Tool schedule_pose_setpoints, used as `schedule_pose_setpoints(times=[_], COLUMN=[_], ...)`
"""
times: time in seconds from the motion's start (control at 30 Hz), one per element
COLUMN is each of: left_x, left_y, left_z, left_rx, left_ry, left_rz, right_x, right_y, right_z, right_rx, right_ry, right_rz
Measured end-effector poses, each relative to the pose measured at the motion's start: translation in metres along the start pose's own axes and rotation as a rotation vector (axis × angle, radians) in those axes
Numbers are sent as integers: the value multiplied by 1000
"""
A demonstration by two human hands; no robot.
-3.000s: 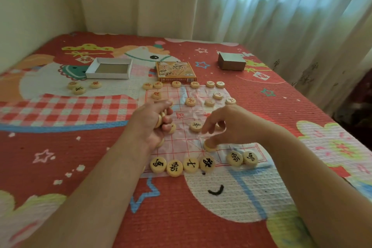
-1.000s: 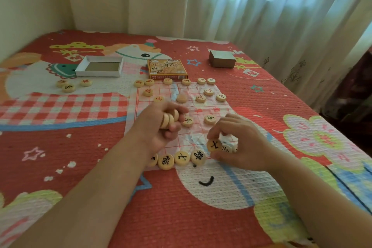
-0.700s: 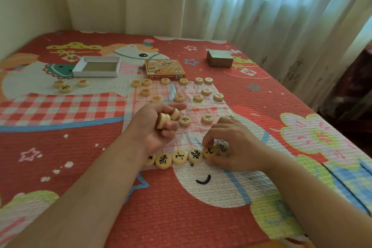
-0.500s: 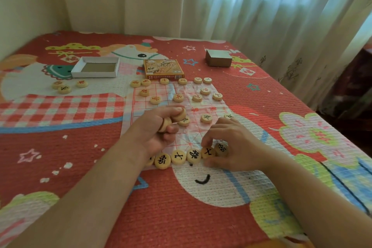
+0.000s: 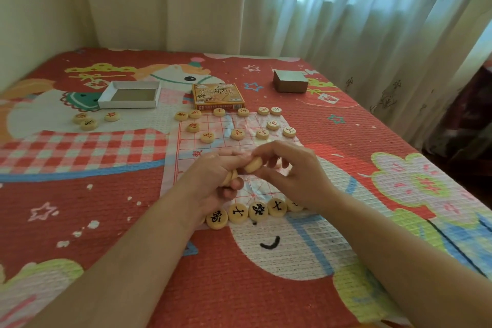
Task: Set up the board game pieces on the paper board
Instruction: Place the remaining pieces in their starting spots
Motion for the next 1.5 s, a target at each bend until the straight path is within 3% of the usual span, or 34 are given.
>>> schedule_pose_setpoints(times=[0.27, 0.4, 0.57, 0.7, 0.8, 1.0, 1.1, 1.2, 1.33, 1.5], left_x=[-1, 0, 0, 1, 1, 6, 8, 9, 9, 3], left_y=[8, 7, 5, 4, 7, 26, 28, 29, 30, 33], left_z=[4, 0, 3, 5, 0, -50, -65, -66, -72, -101], left_rx=[165, 127, 161, 156, -28, -596, -729, -771, -836, -1012], left_ry=[-8, 25, -21, -31, 37, 338, 404, 399, 408, 523], left_rz=[134, 116, 106, 115, 102, 172, 198, 202, 208, 284], right_x=[0, -4, -6, -5, -4, 3, 13, 35, 71, 112], right_y=[24, 21, 9, 6, 9, 40, 49, 57, 60, 29], right_z=[2, 2, 1, -3, -14, -28, -29, -26, -7, 51], right_rx=[257, 298, 113, 60, 69, 283, 334, 209, -24, -211], right_ry=[18, -10, 58, 118, 173, 245, 231, 153, 22, -157], right_rz=[304, 284, 110, 89, 137, 404, 500, 542, 524, 305])
Point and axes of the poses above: each hand's wrist, its own x-axis towards the middle knuckle, its own z-axis out of the palm, y = z × x, the point moved 7 cm from there along x, towards the middle knuckle, and after that the axes turned 7 degrees about z, right-handed, at the moved point
